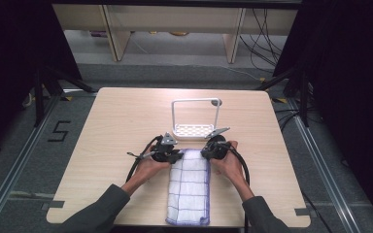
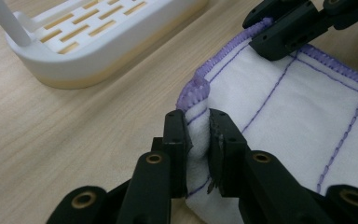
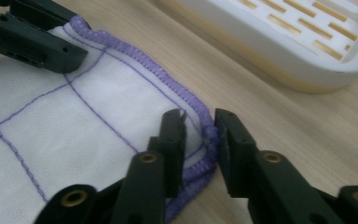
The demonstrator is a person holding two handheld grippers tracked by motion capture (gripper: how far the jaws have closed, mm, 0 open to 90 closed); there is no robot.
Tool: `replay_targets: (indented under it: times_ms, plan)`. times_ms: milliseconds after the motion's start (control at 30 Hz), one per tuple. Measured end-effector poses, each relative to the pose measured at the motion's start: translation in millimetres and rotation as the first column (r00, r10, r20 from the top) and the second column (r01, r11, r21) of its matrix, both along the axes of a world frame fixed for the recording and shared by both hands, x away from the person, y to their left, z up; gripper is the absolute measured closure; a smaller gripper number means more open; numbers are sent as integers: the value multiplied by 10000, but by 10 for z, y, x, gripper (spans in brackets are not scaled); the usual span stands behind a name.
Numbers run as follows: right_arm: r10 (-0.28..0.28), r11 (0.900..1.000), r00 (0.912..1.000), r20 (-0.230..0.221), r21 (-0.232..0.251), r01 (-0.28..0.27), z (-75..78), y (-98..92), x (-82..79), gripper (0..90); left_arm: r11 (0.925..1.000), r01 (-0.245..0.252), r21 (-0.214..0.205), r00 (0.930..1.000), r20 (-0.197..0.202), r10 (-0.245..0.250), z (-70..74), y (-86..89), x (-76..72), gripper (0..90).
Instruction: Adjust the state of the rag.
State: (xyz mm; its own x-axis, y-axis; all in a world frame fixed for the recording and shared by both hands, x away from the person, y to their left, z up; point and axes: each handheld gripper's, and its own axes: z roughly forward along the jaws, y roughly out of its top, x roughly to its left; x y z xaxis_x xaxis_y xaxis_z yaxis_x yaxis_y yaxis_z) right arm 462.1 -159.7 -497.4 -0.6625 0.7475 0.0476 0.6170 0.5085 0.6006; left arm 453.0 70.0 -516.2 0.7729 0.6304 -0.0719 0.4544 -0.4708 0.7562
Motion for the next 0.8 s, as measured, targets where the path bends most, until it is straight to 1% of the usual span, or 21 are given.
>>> replay_targets:
  times_ms: [33, 67, 100, 133, 167, 200, 267, 300, 333, 400, 433, 467, 500, 533, 567, 600, 633, 667, 700, 733, 800]
  plan:
    - [70, 10000, 9999, 102, 50, -70, -9, -3, 5, 809, 10000, -5, 31, 10000, -1, 5, 1, 4, 1, 771]
    - [-86, 9999, 10000, -19, 102, 87, 1, 6, -6, 827, 10000, -66, -23, 10000, 17, 66, -1, 4, 0, 772]
    - [-19, 10000, 10000, 31, 76, 19, 3, 6, -1, 839, 10000, -12, 29, 10000, 15, 12, 3, 14, 0, 774]
    - [23, 10000, 10000, 95, 96, -24, 2, 11, 1, 845, 9999, -119, 3, 9999, 19, 119, 4, 15, -6, 774]
    - [118, 9999, 9998, 178, 101, -120, -3, 15, 7, 849, 9999, -110, -43, 9999, 8, 110, 1, 22, -3, 775]
    - [33, 9999, 9999, 148, 156, -36, 6, 23, 1, 852, 10000, -49, 20, 10000, -12, 49, 5, 39, 3, 775]
    - [168, 9996, 9994, 289, 217, -174, 4, 24, 10, 853, 9998, -172, -77, 9998, -48, 172, 3, 51, -2, 775]
    - [111, 9995, 9989, 462, 277, -123, -8, 35, 12, 854, 9998, -176, -86, 9998, -52, 175, 1, 59, -4, 775]
    - [157, 9993, 9988, 455, 319, -172, 0, 37, 12, 854, 9999, -163, -53, 9999, -35, 162, 3, 67, -5, 775]
    - [208, 9995, 9995, 258, 232, -214, 21, 52, 6, 852, 9998, -188, -92, 9998, -63, 188, 4, 82, -13, 775]
    - [260, 9996, 9991, 331, 135, -264, 10, 55, 9, 846, 9997, -224, -128, 9997, -77, 223, 1, 89, -17, 775]
    - [229, 9997, 9989, 405, 80, -233, 3, 63, 7, 824, 9996, -257, -78, 9997, -54, 256, 2, 95, -21, 774]
    - [149, 9998, 9990, 431, 125, -155, -5, 83, -2, 762, 9996, -268, -98, 9996, -40, 268, -2, 98, -23, 773]
    - [161, 9996, 9982, 585, -250, -147, -6, 93, 3, 667, 9995, -280, -108, 9996, -13, 280, -5, 99, -25, 773]
    - [57, 9992, 9985, 539, -397, -35, -10, 104, 4, 619, 9993, -331, -143, 9995, -3, 331, -8, 95, -27, 772]
    - [-55, 9988, 9975, 706, -481, 89, -9, 105, 8, 565, 9995, -285, -101, 9996, -8, 285, -6, 98, -27, 772]
    - [-247, 9982, 9970, 730, -532, 287, -4, 107, 6, 523, 9994, -310, -151, 9995, -12, 310, -9, 95, -27, 771]
    - [-319, 9980, 9973, 666, -517, 354, 5, 95, 8, 510, 9995, -279, -123, 9996, -16, 279, -10, 95, -28, 771]
    - [-501, 9983, 9970, 590, -267, 518, -7, 99, 4, 501, 9996, -276, -99, 9996, -7, 276, -9, 95, -28, 770]
    - [-383, 9989, 9980, 494, -237, 395, 4, 74, 10, 500, 9995, -287, -120, 9996, -14, 287, -10, 95, -27, 770]
    - [-394, 9992, 9989, 234, 58, 392, 15, 56, 6, 489, 9995, -293, -134, 9996, -29, 292, -12, 97, -25, 769]
